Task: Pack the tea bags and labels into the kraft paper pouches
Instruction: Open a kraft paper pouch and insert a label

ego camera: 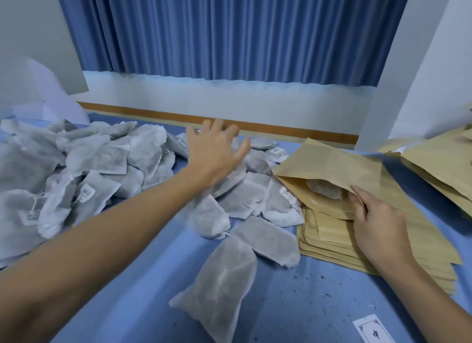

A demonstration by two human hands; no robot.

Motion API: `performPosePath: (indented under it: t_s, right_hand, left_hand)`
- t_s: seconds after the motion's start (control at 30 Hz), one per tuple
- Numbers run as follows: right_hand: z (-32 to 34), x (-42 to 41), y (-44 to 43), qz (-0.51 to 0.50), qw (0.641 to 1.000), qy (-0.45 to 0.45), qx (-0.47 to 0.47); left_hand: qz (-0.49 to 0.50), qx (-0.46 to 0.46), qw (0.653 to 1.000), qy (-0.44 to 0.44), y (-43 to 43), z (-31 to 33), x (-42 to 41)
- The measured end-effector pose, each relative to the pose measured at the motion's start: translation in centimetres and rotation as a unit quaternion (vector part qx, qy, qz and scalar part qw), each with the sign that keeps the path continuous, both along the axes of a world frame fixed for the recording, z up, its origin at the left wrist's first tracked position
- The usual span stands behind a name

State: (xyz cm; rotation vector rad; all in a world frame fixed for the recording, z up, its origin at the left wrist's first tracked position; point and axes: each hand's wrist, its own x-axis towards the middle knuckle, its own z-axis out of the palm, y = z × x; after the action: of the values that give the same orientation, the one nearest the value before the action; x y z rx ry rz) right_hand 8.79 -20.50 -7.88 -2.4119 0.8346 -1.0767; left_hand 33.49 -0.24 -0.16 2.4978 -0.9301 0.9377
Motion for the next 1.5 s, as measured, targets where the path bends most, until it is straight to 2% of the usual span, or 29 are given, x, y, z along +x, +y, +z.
performPosePath:
  t_s: [0.07,0.13,0.2,0.27,0.33,0.43,0.67,0.93,1.03,1.17,1.2,1.23,1.33,1.37,1.5]
  right_hand:
    - [0.0,0.0,0.0,0.000,1.000,-0.001,0.001]
    - [0.0,0.0,0.1,-0.003,1.000,0.001,-0.003]
    - [0.0,0.0,0.1,-0.006,1.000,0.000,-0.009]
    - [0.0,0.2,0.0,-0.008,1.000,-0.001,-0.014]
    - [-0.1,0.2,0.0,-0.005,1.000,0.001,-0.015]
    - [-0.1,0.2,0.0,0.003,1.000,0.002,-0.015]
    - [-0.2,0.3,-0.1,0.010,1.000,0.005,-0.022]
    - [0.2,0.2,0.5,0.021,0.999,0.026,-0.023]
    - [0.8,-0.1,0.9,0.029,0.998,0.057,-0.018]
    - [1.5,-1.2,1.3,0.042,0.997,0.046,0.035]
    - [1.6,-1.6,1.5,0.045,0.997,0.043,0.043]
    - [1.6,-2.0,1.7,0.048,0.997,0.039,0.048]
    - [1.7,-3.3,2.6,0.054,0.997,0.026,0.055]
    - [1.6,-3.8,2.9,0.056,0.997,0.021,0.056]
    - [1.4,-5.7,4.1,0.055,0.997,-0.025,0.039]
  left_hand:
    - [0.106,0.023,0.993,0.041,2.2,2.2,5.2]
    - [0.191,0.100,0.965,0.151,5.2,2.4,10.0]
    - [0.194,0.174,0.925,0.275,7.8,0.3,12.7]
    - [0.207,0.140,0.901,0.355,8.6,-3.2,12.6]
    - [0.246,0.127,0.900,0.338,7.7,-4.9,10.8]
    - [0.245,0.105,0.908,0.323,6.5,-4.8,9.2]
    - [0.122,0.011,0.929,0.349,4.2,-4.9,5.1]
    - [-0.012,-0.016,0.912,0.410,2.5,-3.8,-2.3]
    - [-0.082,-0.036,0.885,0.457,2.8,-3.9,-4.6]
    - [-0.209,-0.089,0.782,0.581,3.6,-2.1,-7.3]
    - [-0.235,-0.089,0.777,0.578,3.8,-1.6,-8.3]
    - [-0.254,-0.075,0.791,0.551,3.8,-1.4,-9.2]
    - [-0.219,0.059,0.902,0.367,2.9,-2.3,-11.6]
    - [-0.193,0.076,0.924,0.321,2.6,-2.7,-12.7]
    - [-0.153,0.023,0.974,0.166,1.6,-4.7,-18.0]
